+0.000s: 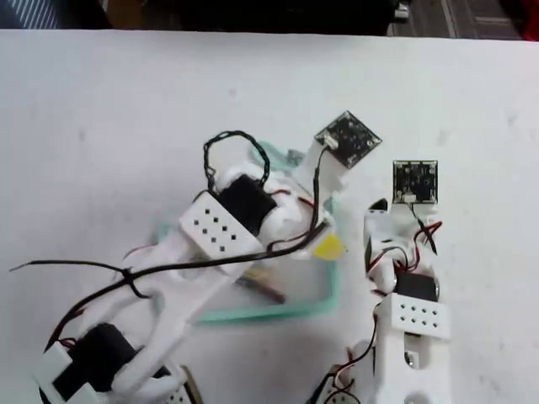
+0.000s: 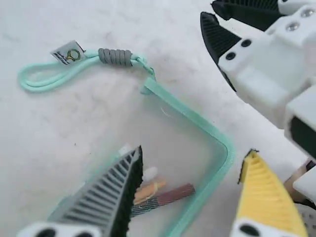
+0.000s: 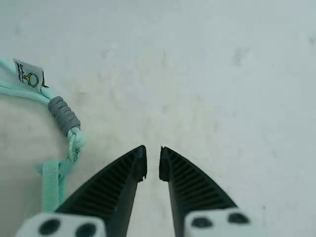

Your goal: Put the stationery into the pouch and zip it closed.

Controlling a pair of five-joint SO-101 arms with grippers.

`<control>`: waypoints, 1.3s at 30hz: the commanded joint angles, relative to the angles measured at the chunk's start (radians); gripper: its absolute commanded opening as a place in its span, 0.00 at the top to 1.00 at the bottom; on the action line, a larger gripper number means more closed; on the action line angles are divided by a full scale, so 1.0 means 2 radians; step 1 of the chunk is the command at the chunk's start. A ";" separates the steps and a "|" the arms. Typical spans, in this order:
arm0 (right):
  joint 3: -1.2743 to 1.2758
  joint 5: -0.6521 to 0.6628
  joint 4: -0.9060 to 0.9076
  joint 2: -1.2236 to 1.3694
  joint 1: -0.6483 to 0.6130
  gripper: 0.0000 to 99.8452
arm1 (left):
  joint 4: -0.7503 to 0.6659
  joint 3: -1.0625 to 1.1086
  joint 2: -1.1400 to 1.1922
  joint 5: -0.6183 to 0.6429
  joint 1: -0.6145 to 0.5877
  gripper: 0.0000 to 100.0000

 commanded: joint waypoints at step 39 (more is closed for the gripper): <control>-0.124 0.011 -0.012 0.227 0.025 0.96 | -0.022 0.191 0.127 -0.192 -0.507 0.98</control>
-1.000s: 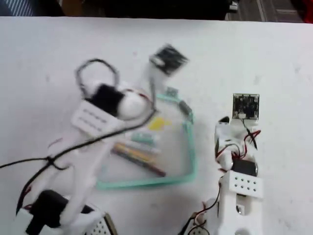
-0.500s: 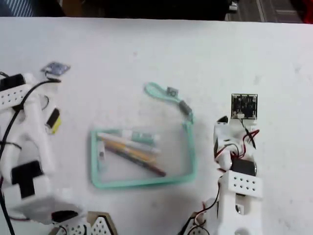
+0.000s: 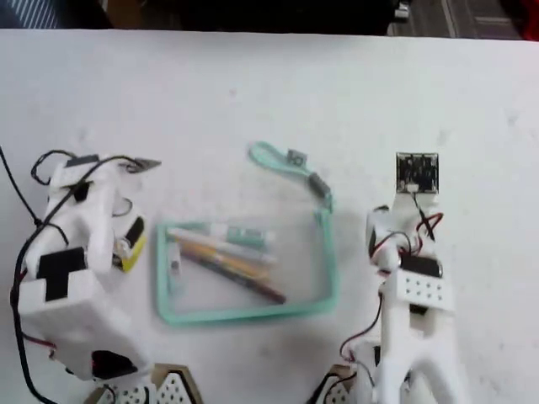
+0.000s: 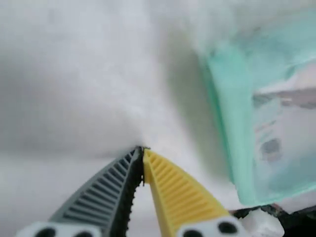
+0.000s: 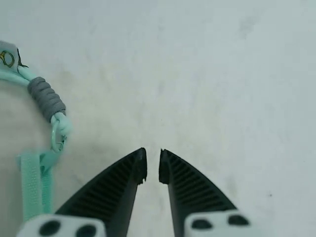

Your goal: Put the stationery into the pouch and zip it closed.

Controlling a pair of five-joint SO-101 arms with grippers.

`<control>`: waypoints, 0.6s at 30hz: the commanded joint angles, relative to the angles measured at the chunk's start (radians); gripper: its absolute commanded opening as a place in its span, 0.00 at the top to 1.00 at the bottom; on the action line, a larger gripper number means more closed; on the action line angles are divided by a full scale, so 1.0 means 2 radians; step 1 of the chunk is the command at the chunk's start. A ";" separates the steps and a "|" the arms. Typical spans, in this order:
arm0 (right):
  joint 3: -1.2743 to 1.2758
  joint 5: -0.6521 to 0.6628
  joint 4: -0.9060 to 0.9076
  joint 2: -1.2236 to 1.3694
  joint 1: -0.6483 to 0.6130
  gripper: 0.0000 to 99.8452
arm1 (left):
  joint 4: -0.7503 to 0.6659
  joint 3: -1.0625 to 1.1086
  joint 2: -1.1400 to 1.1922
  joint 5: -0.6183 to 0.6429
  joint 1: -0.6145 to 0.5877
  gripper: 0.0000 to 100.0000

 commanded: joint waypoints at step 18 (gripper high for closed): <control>-0.118 0.012 0.023 0.152 0.012 0.96 | -0.161 0.298 -0.496 0.083 0.086 0.98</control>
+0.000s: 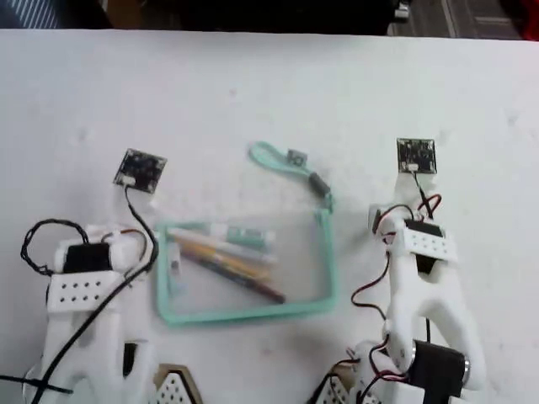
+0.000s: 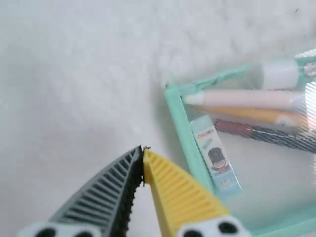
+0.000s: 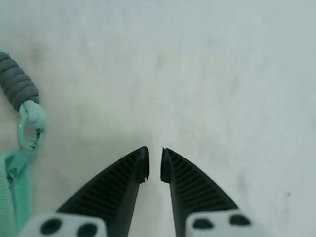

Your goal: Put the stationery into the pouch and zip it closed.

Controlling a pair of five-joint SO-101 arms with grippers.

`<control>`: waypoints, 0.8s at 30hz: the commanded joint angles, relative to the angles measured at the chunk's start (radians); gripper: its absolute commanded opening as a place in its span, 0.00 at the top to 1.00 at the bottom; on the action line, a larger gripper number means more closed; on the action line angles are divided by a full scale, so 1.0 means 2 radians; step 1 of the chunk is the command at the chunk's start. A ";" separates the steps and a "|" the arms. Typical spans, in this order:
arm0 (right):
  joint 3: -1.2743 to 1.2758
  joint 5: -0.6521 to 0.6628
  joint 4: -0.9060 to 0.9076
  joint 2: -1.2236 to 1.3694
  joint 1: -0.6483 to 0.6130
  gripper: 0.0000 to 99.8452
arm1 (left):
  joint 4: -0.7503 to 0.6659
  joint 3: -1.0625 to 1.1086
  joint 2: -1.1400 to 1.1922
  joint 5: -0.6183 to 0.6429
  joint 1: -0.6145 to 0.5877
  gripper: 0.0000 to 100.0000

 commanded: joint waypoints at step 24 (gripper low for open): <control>-0.011 0.054 0.006 -0.011 -0.046 0.96 | -0.043 -0.244 0.440 0.113 0.097 0.98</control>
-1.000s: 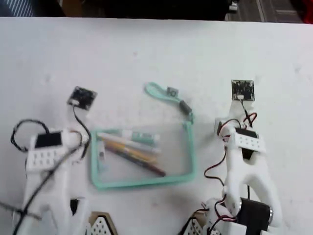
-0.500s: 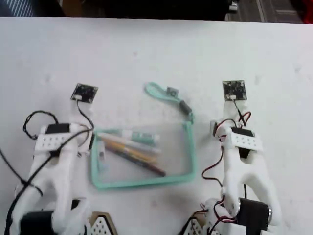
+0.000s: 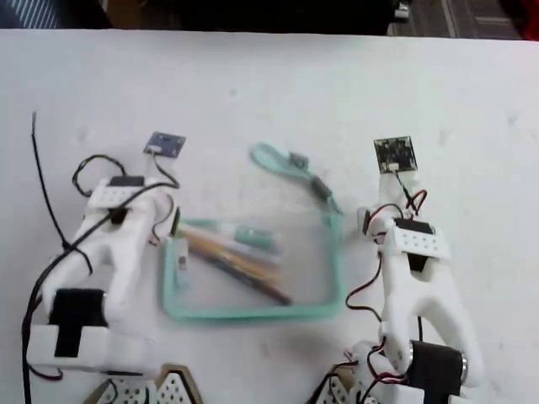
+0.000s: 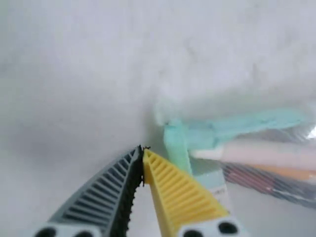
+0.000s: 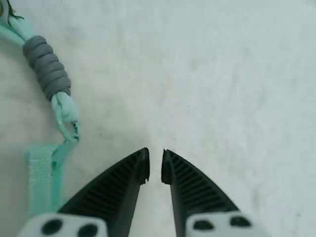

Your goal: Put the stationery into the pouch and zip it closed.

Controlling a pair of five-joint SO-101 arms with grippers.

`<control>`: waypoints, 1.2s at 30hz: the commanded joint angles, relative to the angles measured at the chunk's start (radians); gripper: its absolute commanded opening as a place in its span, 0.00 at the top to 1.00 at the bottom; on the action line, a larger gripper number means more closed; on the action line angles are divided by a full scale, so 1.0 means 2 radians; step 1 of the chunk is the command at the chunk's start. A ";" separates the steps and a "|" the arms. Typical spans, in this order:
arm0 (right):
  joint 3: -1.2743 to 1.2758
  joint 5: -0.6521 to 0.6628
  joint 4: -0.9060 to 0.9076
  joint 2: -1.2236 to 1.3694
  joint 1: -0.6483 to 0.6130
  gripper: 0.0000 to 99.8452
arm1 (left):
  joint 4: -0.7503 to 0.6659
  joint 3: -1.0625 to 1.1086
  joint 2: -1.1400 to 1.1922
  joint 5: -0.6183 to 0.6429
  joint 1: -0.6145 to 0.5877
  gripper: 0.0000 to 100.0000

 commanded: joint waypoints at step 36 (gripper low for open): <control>-0.002 0.120 0.257 -0.170 -0.168 0.98 | -0.027 0.140 -0.260 0.019 0.247 0.98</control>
